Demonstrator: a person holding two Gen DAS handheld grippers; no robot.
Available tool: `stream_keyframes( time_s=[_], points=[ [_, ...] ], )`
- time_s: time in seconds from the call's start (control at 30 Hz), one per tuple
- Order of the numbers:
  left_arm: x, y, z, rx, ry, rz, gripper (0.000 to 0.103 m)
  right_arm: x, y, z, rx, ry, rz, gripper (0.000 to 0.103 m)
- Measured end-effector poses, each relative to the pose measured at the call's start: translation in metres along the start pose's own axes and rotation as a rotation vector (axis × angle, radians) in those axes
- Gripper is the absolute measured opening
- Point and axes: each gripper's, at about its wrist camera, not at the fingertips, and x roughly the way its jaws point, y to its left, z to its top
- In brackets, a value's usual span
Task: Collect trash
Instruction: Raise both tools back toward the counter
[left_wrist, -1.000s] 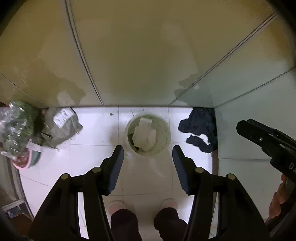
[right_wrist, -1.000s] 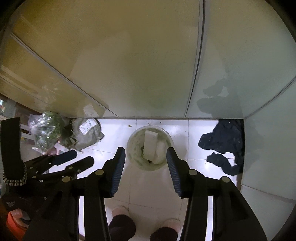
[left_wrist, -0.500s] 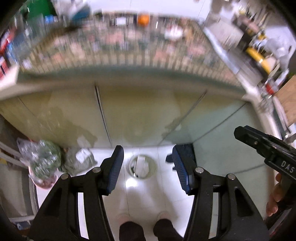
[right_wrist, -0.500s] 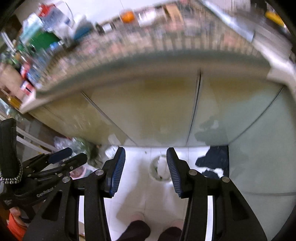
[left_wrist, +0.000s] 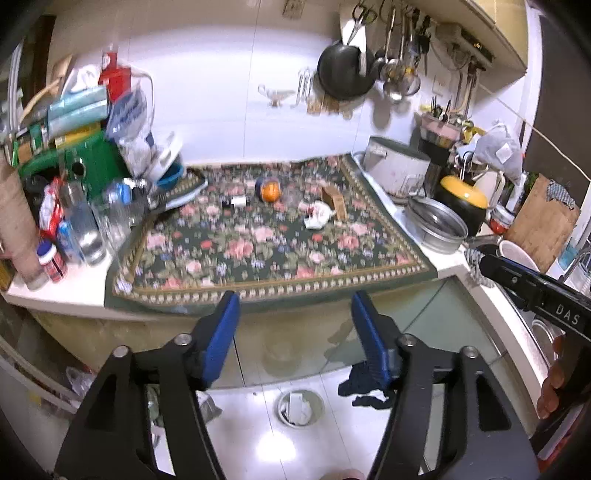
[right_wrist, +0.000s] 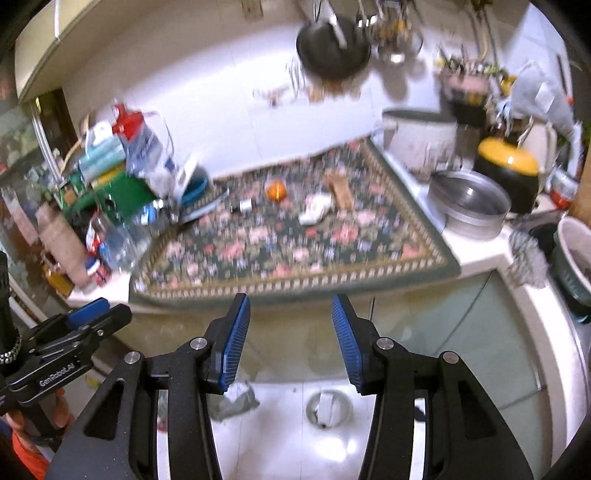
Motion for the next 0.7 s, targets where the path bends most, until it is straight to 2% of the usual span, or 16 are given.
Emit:
stream_keyframes(
  time_s=[0.13, 0.3, 0.5, 0.7],
  points=[
    [0.001, -0.003, 0.018, 0.005, -0.020, -0.005, 0.080, -0.010, 0.000, 0.016, -0.004, -0.042, -0.015, 0.045],
    [0.022, -0.014, 0.037, 0.023, -0.046, 0.019, 0.081, -0.005, -0.012, 0.033, -0.002, -0.076, -0.014, 0.048],
    [0.073, -0.030, 0.074, -0.016, -0.046, 0.046, 0.084, 0.026, -0.045, 0.063, -0.020, -0.083, 0.006, 0.048],
    [0.143, -0.052, 0.117, -0.080, -0.007, 0.071, 0.084, 0.065, -0.081, 0.104, -0.059, -0.035, 0.047, 0.048]
  ],
)
